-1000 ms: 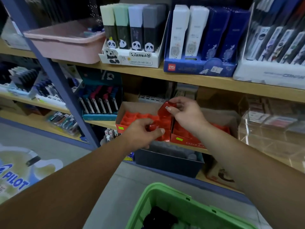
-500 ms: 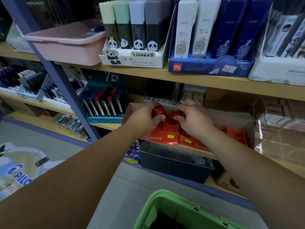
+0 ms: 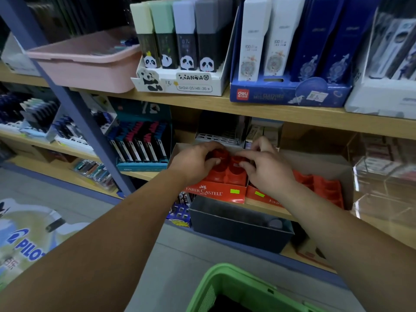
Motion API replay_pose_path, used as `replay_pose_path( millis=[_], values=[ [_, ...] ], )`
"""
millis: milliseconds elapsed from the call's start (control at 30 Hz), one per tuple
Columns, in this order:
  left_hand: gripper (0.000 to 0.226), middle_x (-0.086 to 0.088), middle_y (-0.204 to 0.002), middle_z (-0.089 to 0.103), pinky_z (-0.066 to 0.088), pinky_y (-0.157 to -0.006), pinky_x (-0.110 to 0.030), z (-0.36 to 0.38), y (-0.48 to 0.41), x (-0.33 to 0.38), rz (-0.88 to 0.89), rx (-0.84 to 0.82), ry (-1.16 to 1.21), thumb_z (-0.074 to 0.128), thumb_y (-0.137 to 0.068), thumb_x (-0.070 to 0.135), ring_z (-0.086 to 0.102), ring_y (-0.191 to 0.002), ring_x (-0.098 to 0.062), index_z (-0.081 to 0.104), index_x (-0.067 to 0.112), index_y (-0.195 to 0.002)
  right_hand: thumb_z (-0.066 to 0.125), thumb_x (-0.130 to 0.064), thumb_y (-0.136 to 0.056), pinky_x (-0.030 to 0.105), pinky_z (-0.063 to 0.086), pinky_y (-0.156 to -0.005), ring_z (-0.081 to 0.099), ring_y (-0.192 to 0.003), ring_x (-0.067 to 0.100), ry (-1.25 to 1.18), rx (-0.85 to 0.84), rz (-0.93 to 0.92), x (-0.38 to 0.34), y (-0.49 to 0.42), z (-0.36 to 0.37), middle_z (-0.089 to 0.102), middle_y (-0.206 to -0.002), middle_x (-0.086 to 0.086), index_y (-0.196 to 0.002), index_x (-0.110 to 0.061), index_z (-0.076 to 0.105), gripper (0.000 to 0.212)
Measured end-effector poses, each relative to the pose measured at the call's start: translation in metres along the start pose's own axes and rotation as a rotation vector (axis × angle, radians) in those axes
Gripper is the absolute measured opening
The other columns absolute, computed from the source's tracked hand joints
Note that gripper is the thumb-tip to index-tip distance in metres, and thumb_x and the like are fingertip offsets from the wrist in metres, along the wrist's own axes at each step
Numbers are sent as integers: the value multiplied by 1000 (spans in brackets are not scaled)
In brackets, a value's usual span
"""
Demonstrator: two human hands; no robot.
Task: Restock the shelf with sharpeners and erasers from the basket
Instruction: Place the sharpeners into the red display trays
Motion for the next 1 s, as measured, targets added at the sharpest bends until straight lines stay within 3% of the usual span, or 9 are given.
replay_pose_path(
  millis=[100,233,333,400,533,600,733,867,1000],
  values=[
    [41,9,-140,60,55,-90,-36,4,0,-2,5,1,-19,56,-102,44,61,-118,-19,47,50,-141,73,-41,-95,42,58,-82,60,-106,18,-86,73,55,8,6,-5,52,-122,-7,-136,-28,61,45],
    [52,3,-135,60,57,-87,-37,-5,7,-7,-65,62,0,64,-98,41,63,-113,-21,40,40,-144,80,-40,-88,41,59,-83,62,-94,12,-397,91,214,23,8,-6,61,-102,-9,-114,-28,61,34],
    [44,2,-122,63,58,-83,-36,-27,12,-4,-96,177,215,63,-96,30,65,-99,-18,43,32,-135,82,-36,-87,41,58,-87,62,-96,12,-439,9,228,23,9,-6,61,-100,-9,-108,-28,60,31],
    [46,2,-124,63,60,-88,-38,-28,16,-1,-138,117,429,62,-94,22,65,-100,-14,44,35,-133,84,-40,-85,40,58,-86,62,-94,12,-384,-88,271,23,15,-2,62,-99,-9,-106,-27,59,35],
    [77,17,-122,61,57,-92,-31,-22,27,24,-112,-2,660,82,-86,17,67,-110,-10,38,32,-148,84,-36,-85,41,60,-88,66,-96,11,-378,-197,272,20,33,3,67,-101,-8,-105,-31,62,30],
    [68,11,-114,69,57,-87,-28,-23,35,33,-148,17,748,88,-81,18,70,-103,-9,49,24,-136,83,-29,-87,38,58,-94,66,-103,10,-418,-209,243,17,38,-3,67,-106,-9,-107,-31,63,29],
    [38,-1,-105,79,61,-87,-40,-4,43,55,-140,-97,887,86,-83,17,76,-97,-19,70,20,-117,79,-21,-91,40,58,-96,69,-102,14,-614,-156,291,23,35,-42,71,-106,-4,-109,-32,62,27],
    [38,-7,-110,76,63,-76,-33,4,40,91,-52,-121,948,77,-91,10,76,-98,-20,68,18,-127,76,-26,-95,39,64,-85,77,-97,21,-870,-316,326,16,39,-54,77,-110,5,-124,-26,64,31],
    [39,-8,-106,74,59,-74,-21,7,27,107,-69,-23,996,77,-89,2,74,-90,-12,61,9,-124,71,-25,-99,43,64,-89,76,-103,27,-1028,-277,423,31,37,-42,75,-119,14,-128,-10,68,33]
  ],
)
Point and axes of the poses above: each hand's wrist, its own y-axis away from the middle knuckle, its own z-axis out of the palm, x = y × z, the point moved 9 cm from there along -y, towards the middle knuckle
